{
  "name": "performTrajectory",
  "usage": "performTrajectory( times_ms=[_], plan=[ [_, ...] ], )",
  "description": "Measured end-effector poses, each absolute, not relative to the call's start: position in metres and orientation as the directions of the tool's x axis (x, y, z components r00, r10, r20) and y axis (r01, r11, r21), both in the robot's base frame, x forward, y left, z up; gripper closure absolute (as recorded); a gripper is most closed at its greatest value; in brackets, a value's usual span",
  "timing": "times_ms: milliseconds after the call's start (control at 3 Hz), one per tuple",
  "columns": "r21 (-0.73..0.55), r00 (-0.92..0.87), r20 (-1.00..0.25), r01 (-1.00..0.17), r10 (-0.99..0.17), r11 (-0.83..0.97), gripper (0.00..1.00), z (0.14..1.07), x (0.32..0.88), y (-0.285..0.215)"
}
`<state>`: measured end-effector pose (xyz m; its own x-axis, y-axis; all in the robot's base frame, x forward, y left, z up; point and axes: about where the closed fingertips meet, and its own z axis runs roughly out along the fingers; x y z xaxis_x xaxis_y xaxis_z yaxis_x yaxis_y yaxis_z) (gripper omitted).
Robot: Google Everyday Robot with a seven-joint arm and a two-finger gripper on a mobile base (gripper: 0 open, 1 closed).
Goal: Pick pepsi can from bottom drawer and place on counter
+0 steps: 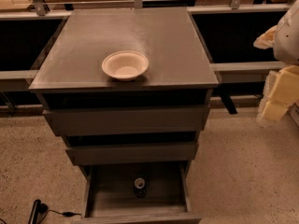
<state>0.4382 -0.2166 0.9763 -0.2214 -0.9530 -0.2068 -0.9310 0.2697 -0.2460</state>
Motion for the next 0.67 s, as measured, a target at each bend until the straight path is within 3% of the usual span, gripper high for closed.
performTrajectory(
  times_ms=[667],
  plan=[
    [-0.265, -0.183, -0.231, -0.933, -0.956, 0.243, 0.0, 0.9715, 0.4394, -0.2078]
  ],
)
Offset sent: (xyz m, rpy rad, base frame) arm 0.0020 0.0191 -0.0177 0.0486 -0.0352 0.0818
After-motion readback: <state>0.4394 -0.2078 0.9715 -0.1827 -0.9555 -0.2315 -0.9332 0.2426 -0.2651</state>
